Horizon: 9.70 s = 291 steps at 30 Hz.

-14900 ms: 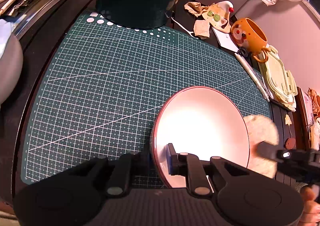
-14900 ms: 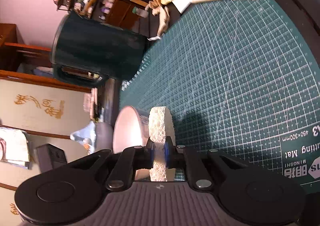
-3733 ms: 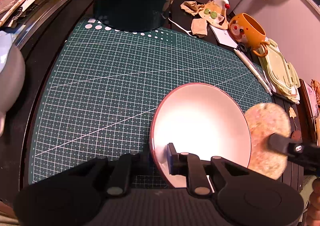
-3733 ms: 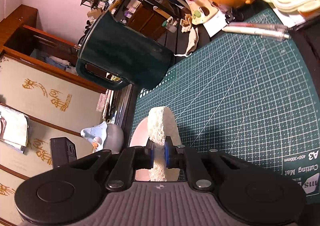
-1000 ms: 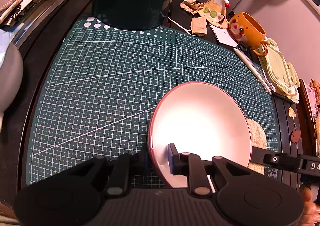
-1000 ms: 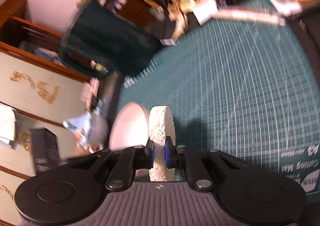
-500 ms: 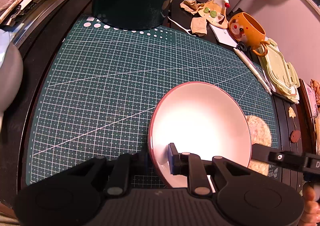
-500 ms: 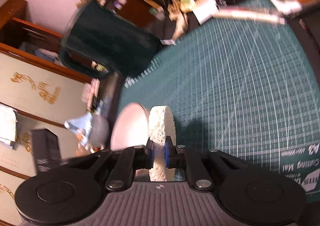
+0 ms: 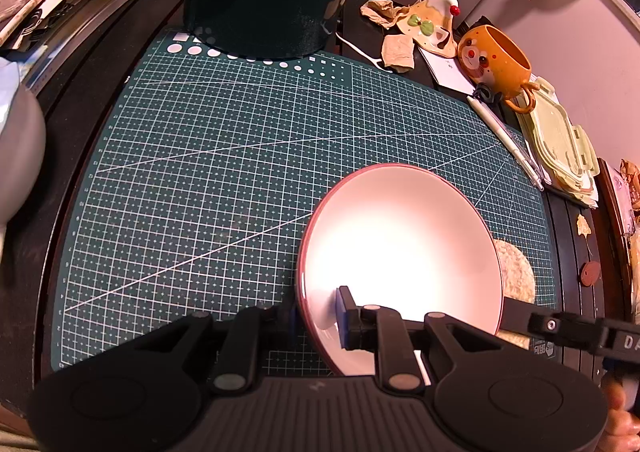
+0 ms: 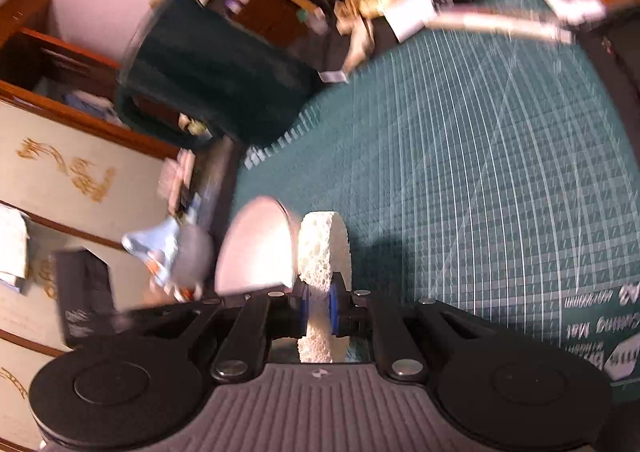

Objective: Clean bowl
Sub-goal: 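Hold the bowl with the left gripper while the right gripper scrubs the outer wall with the sponge, then hold the bowl with the left gripper while the right gripper wipes the rim with the sponge, then hold the bowl with the left gripper while the right gripper scrubs its outer wall with the sponge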

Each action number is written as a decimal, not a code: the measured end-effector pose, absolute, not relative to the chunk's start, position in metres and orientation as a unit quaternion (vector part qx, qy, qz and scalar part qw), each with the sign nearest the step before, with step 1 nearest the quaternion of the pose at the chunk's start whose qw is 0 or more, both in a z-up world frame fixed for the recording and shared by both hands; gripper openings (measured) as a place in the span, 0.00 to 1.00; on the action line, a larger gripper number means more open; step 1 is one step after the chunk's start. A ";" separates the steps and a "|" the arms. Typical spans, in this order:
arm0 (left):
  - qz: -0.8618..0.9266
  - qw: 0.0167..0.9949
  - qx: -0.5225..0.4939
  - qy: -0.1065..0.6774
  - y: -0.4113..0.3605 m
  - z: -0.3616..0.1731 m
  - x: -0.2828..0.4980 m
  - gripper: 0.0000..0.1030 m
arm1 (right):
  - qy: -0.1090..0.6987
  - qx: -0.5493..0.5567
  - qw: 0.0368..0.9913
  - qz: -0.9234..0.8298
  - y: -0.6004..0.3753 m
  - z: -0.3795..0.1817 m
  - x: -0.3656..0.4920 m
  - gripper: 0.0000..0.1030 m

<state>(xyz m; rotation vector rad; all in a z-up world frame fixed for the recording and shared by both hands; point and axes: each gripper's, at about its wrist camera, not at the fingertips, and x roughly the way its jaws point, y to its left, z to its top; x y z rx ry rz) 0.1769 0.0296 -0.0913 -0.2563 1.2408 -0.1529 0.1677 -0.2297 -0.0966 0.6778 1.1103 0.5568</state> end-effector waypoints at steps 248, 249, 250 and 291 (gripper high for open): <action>-0.067 0.806 -0.141 0.571 0.043 -0.086 0.172 0.10 | 0.523 0.412 0.708 0.234 -0.249 -0.124 0.167 0.09; -0.068 0.806 -0.141 0.571 0.043 -0.086 0.171 0.10 | 0.533 0.412 0.701 0.232 -0.245 -0.130 0.167 0.09; -0.069 0.805 -0.141 0.572 0.043 -0.086 0.171 0.10 | 0.534 0.411 0.701 0.233 -0.244 -0.129 0.166 0.09; -0.073 0.803 -0.137 0.575 0.041 -0.088 0.171 0.11 | 0.477 0.393 0.744 0.255 -0.258 -0.087 0.166 0.09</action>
